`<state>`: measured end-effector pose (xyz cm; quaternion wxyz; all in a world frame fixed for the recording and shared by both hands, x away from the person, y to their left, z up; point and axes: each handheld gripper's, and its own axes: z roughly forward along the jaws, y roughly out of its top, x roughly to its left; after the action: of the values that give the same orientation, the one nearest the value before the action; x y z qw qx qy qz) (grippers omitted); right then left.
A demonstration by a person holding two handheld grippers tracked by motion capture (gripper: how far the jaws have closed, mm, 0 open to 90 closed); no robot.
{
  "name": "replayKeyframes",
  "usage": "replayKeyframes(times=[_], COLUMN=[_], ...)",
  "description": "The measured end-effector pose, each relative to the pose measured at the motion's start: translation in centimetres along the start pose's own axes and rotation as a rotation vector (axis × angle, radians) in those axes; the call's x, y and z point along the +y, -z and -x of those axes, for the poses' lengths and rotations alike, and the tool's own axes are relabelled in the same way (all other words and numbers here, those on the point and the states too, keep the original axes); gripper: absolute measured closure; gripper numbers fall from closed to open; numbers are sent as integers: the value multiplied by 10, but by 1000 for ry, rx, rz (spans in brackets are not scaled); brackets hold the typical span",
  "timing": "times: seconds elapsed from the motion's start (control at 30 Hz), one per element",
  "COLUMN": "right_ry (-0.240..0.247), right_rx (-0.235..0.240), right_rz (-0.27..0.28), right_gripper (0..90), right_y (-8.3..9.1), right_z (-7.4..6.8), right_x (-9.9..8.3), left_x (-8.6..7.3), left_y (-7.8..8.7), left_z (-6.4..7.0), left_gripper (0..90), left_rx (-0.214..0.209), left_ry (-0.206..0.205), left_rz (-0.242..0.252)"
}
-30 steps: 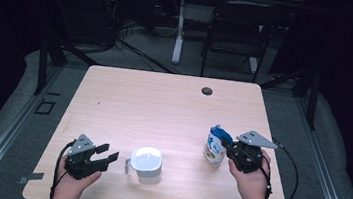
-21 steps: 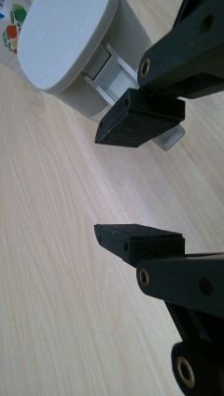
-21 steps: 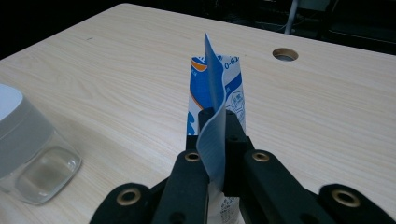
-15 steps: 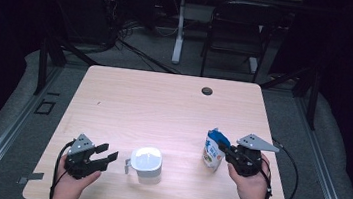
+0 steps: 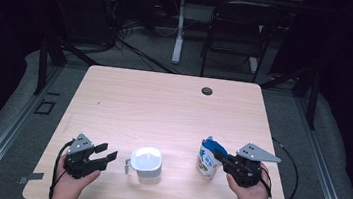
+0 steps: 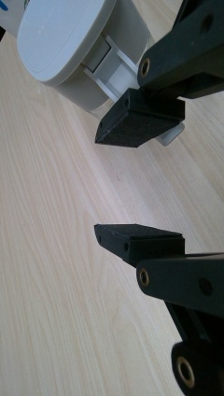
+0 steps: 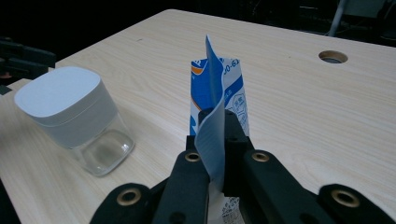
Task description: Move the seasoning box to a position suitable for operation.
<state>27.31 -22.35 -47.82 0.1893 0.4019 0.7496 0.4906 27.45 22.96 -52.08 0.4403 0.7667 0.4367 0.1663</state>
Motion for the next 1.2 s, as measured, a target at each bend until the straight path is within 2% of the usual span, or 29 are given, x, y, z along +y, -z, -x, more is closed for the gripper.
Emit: replayKeyframes(times=[0.2, 0.43, 0.57, 0.77, 0.87, 0.97, 1.03, 1.1, 1.2], right_ry=[-4, 20, 32, 70, 52, 29, 19, 5, 10], right_rx=[27, 66, 50, 20, 11, 23, 26, 31, 31], right_rz=[7, 3, -1, -10, 4, 22, 34, 62, 63], right_gripper=[900, 900, 900, 898, 891, 883, 853, 782, 713], right_y=[3, 5, 6, 4, 4, 5, 5, 4, 2], right_z=[-3, -7, -3, -4, -2, -1, -2, -3, -4], right_x=[-4, -5, -4, 0, 0, -3, -5, -6, -8], left_x=[0, -1, -1, -2, -2, -3, -3, -3, -3], left_y=[0, -1, -3, -3, -3, -3, -4, -4, -4], left_z=[0, 0, 1, 1, 0, 0, 0, 0, 0], left_gripper=[501, 501, 501, 501, 500, 499, 498, 497, 496], left_rx=[1, 1, -2, 0, 0, 5, 5, 6, 5], left_ry=[2, 2, -4, -3, -7, -5, -5, -5, -7], left_rz=[0, -6, -9, -11, -23, -23, -24, -22, -25])
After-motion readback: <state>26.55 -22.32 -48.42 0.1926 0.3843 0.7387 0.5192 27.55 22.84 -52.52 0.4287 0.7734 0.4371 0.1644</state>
